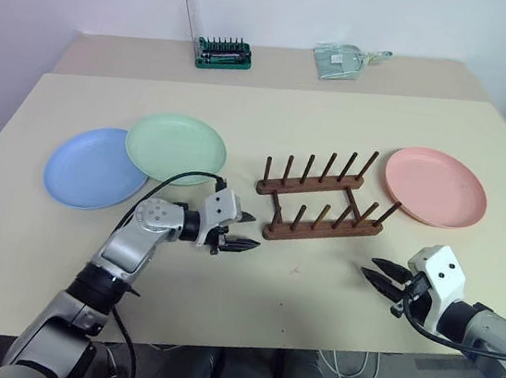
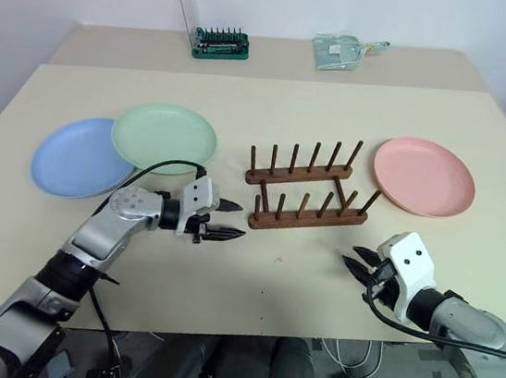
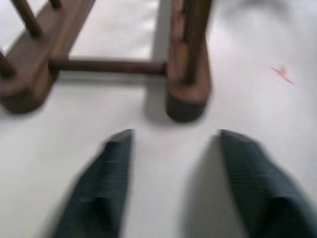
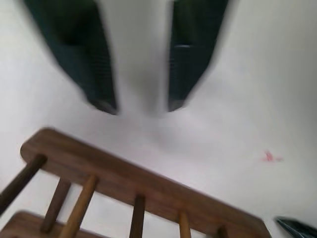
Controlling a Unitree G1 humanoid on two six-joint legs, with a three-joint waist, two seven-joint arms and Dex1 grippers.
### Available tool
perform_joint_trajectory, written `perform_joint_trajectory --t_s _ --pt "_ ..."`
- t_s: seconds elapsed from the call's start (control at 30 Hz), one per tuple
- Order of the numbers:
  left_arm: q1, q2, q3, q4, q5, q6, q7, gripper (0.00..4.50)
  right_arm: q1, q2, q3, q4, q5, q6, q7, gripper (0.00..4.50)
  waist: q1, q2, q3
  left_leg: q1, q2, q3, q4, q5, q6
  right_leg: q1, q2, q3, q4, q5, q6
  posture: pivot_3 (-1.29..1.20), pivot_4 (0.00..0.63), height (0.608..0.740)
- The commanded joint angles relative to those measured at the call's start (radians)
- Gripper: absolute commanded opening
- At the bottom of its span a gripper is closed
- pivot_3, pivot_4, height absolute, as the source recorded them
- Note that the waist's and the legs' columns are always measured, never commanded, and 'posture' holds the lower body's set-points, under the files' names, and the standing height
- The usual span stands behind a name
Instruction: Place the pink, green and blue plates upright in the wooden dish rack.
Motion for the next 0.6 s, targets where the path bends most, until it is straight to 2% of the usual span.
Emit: perform_joint_trajectory --t_s 0.03,0.2,0.37,0.6 --pt "0.030 0.018 -0.064 -0.079 0.011 0.109 -0.013 0.60 -0.013 -0.014 0.012 0.013 -0.040 -0.019 -0.008 0.00 0.001 0.000 0.000 0.000 0.000 0.000 0.000 0.000 0.000 0.001 0.000 0.000 0.000 0.000 0.000 0.00 0.150 0.738" --pt "0.003 -0.058 -0.093 -0.073 0.018 0.168 0.046 0.60 -0.094 -0.009 0.104 0.099 -0.136 -0.024 -0.053 0.00 0.014 0.001 0.000 0.001 -0.001 0.000 0.002 0.000 0.001 0.003 -0.001 0.000 0.000 0.000 0.000 0.00 0.150 0.738" --pt "-0.035 -0.118 -0.110 0.037 0.099 0.102 0.148 0.60 -0.203 0.036 0.170 0.187 -0.195 -0.021 -0.115 0.00 0.028 0.000 -0.001 0.002 -0.001 0.000 0.002 0.001 -0.001 0.003 0.000 0.000 0.000 0.001 -0.001 0.00 0.150 0.738" --pt "-0.094 -0.207 -0.069 0.178 0.131 0.042 0.284 0.60 -0.343 0.067 0.229 0.341 -0.293 -0.076 -0.175 0.00 0.025 0.000 -0.001 0.005 -0.001 0.000 0.003 0.000 0.002 0.006 0.000 0.000 0.000 0.004 0.000 0.00 0.150 0.738"
